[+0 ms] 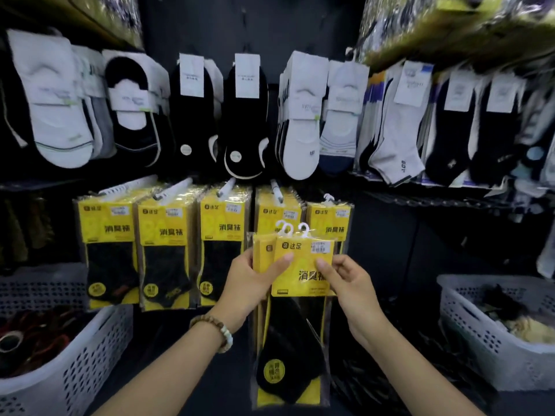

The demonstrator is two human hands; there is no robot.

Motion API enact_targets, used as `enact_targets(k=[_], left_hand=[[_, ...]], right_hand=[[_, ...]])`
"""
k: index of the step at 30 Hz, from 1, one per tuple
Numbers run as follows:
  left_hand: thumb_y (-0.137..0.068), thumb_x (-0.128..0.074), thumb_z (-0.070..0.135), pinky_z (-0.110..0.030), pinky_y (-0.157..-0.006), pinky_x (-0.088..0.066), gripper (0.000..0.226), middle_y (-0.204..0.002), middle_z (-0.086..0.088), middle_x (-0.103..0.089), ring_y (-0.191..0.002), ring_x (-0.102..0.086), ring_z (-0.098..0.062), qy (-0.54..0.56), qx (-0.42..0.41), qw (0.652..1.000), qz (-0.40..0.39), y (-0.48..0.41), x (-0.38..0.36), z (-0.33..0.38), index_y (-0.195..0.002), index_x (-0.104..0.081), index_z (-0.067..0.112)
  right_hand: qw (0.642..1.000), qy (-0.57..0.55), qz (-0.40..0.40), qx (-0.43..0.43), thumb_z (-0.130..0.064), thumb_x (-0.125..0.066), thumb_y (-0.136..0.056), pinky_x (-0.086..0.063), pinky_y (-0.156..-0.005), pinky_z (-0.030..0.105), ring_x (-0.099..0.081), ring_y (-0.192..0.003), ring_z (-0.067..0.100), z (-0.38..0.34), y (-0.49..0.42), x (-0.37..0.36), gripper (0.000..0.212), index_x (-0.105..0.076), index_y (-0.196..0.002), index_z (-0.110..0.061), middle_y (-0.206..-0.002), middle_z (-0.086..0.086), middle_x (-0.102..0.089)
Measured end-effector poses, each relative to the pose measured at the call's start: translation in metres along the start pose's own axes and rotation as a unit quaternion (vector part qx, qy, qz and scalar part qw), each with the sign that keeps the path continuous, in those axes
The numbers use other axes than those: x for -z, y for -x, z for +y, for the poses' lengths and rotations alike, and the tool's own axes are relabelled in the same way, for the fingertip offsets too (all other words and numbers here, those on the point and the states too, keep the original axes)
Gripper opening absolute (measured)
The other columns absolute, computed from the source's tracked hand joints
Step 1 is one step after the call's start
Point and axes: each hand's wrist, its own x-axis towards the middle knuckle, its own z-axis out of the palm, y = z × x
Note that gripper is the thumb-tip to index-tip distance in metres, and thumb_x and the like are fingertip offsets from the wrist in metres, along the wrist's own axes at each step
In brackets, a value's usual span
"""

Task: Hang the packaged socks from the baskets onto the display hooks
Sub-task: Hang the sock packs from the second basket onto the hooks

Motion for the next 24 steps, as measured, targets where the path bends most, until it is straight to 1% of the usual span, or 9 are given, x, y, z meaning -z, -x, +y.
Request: enact_targets(k=[2, 4, 5, 8, 10, 12, 15, 19, 24], left_hand=[[-0.067, -0.062, 0.065, -0.007, -0.056, -0.047, 0.039, -0.075, 0.014, -0.070, -0.064, -0.065, -0.001, -0.018, 0.003, 1.000, -0.011, -0.006, -0.002, -0.002, -0.084, -0.065, 0.030], [-0.071, -0.052, 0.069, -0.009, -0.044, -0.034, 0.043, -0.048, 0.011, -0.045, -0.042, -0.040, -0.003, -0.043, 0.001, 0.999, -0.011, -0.011, -0.006, -0.004, -0.059, -0.049, 0.028], [-0.071, -0.049, 0.070, -0.010, -0.042, -0.031, 0.048, -0.046, 0.012, -0.036, -0.040, -0.032, -0.003, -0.054, -0.001, 0.999, -0.008, -0.015, -0.006, -0.005, -0.057, -0.041, 0.024], [-0.075, -0.048, 0.064, -0.011, -0.048, -0.037, 0.051, -0.048, 0.009, -0.042, -0.045, -0.042, -0.006, -0.054, -0.018, 0.998, 0.012, -0.031, -0.002, -0.007, -0.070, -0.051, 0.013], [-0.079, -0.046, 0.060, -0.012, -0.046, -0.032, 0.052, -0.042, 0.011, -0.030, -0.041, -0.030, -0.004, -0.068, -0.034, 0.997, 0.033, -0.043, 0.004, -0.004, -0.077, -0.049, 0.009], [-0.079, -0.045, 0.058, -0.012, -0.043, -0.029, 0.047, -0.038, 0.011, -0.024, -0.037, -0.026, -0.004, -0.091, -0.048, 0.994, 0.048, -0.053, 0.008, -0.003, -0.067, -0.041, 0.013], [-0.081, -0.045, 0.057, -0.010, -0.044, -0.030, 0.043, -0.040, 0.013, -0.029, -0.039, -0.030, -0.001, -0.113, -0.065, 0.990, 0.049, -0.063, 0.011, -0.002, -0.061, -0.037, 0.019], [-0.083, -0.046, 0.055, -0.010, -0.047, -0.029, 0.041, -0.045, 0.014, -0.032, -0.044, -0.032, 0.000, -0.100, -0.058, 0.992, 0.056, -0.069, 0.012, -0.005, -0.064, -0.043, 0.019], [-0.084, -0.048, 0.054, -0.020, -0.058, -0.031, 0.053, -0.055, 0.006, -0.036, -0.054, -0.037, -0.008, -0.089, -0.044, 0.994, 0.054, -0.071, 0.013, -0.012, -0.070, -0.050, 0.003]], right_hand=[[0.999, -0.015, -0.002, -0.028, -0.040, -0.066, -0.077, -0.056, -0.078, 0.026, -0.070, -0.092, 0.021, 0.005, -0.005, 0.006, 0.033, -0.067, -0.093, -0.011, -0.094, 0.004, -0.074], [0.998, -0.017, 0.021, -0.054, -0.038, -0.061, -0.086, -0.051, -0.091, 0.037, -0.068, -0.099, 0.025, 0.010, -0.013, 0.012, 0.028, -0.067, -0.094, -0.012, -0.098, 0.006, -0.073], [0.997, -0.016, 0.032, -0.062, -0.035, -0.059, -0.089, -0.050, -0.093, 0.039, -0.068, -0.100, 0.025, 0.012, -0.017, 0.016, 0.026, -0.067, -0.096, -0.012, -0.100, 0.006, -0.073], [0.995, -0.015, 0.063, -0.071, -0.029, -0.055, -0.094, -0.053, -0.089, 0.040, -0.070, -0.094, 0.023, 0.011, -0.031, 0.032, 0.021, -0.065, -0.100, -0.013, -0.098, 0.005, -0.074], [0.993, -0.005, 0.095, -0.067, -0.026, -0.054, -0.095, -0.053, -0.089, 0.041, -0.070, -0.093, 0.022, 0.008, -0.045, 0.045, 0.017, -0.065, -0.101, -0.015, -0.097, 0.004, -0.074], [0.989, 0.024, 0.133, -0.054, -0.025, -0.054, -0.095, -0.052, -0.092, 0.040, -0.068, -0.095, 0.021, 0.004, -0.061, 0.057, 0.013, -0.065, -0.100, -0.019, -0.098, 0.002, -0.073], [0.982, 0.044, 0.177, -0.038, -0.022, -0.055, -0.095, -0.051, -0.089, 0.036, -0.066, -0.093, 0.018, -0.003, -0.088, 0.066, 0.008, -0.063, -0.091, -0.023, -0.100, 0.003, -0.070], [0.986, 0.065, 0.152, -0.038, -0.022, -0.058, -0.094, -0.050, -0.095, 0.040, -0.065, -0.097, 0.022, 0.000, -0.120, 0.061, 0.007, -0.064, -0.090, -0.021, -0.101, 0.005, -0.069], [0.990, 0.038, 0.124, -0.062, -0.019, -0.058, -0.094, -0.053, -0.088, 0.035, -0.066, -0.092, 0.019, 0.016, -0.147, 0.047, 0.017, -0.065, -0.108, -0.012, -0.100, 0.004, -0.070]])
